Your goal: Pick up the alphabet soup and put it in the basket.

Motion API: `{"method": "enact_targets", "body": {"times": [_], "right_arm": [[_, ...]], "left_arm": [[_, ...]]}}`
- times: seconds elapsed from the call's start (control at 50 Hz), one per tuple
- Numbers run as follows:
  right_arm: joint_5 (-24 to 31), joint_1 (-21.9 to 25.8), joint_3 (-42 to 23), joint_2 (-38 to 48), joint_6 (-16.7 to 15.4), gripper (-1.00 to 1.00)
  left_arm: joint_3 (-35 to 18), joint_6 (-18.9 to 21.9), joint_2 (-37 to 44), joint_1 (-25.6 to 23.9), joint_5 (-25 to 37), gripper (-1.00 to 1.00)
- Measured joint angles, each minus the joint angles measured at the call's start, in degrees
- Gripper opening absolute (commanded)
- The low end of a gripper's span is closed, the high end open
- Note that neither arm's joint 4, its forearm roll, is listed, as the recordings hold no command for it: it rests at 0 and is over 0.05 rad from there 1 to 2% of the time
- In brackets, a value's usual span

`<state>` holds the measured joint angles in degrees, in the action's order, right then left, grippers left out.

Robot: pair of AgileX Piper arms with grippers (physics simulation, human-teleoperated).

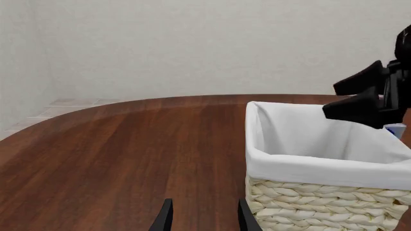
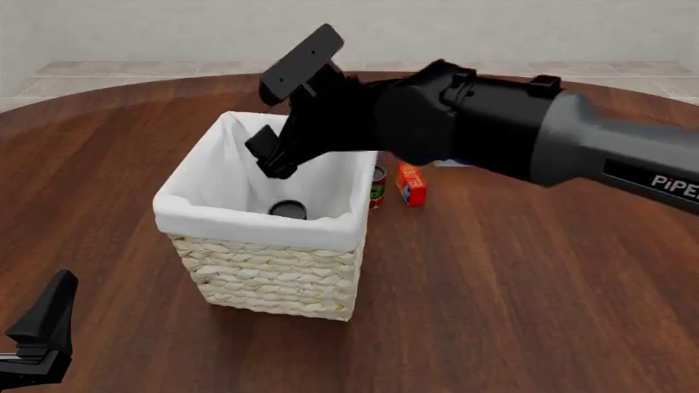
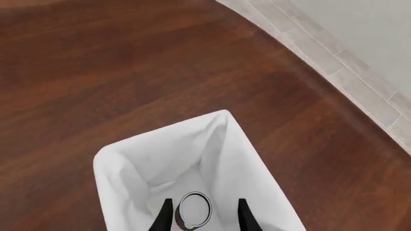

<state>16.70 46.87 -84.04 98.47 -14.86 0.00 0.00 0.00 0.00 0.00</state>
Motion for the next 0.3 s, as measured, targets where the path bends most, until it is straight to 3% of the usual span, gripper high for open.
{"method": "enact_targets", "body": {"times": [0.3], "right_arm": [[0.53, 0.57, -0.31, -3.31, -1.16, 1.00]], "left_arm": [[0.00, 0.00, 0.00, 0.00, 0.00, 1.00]]}}
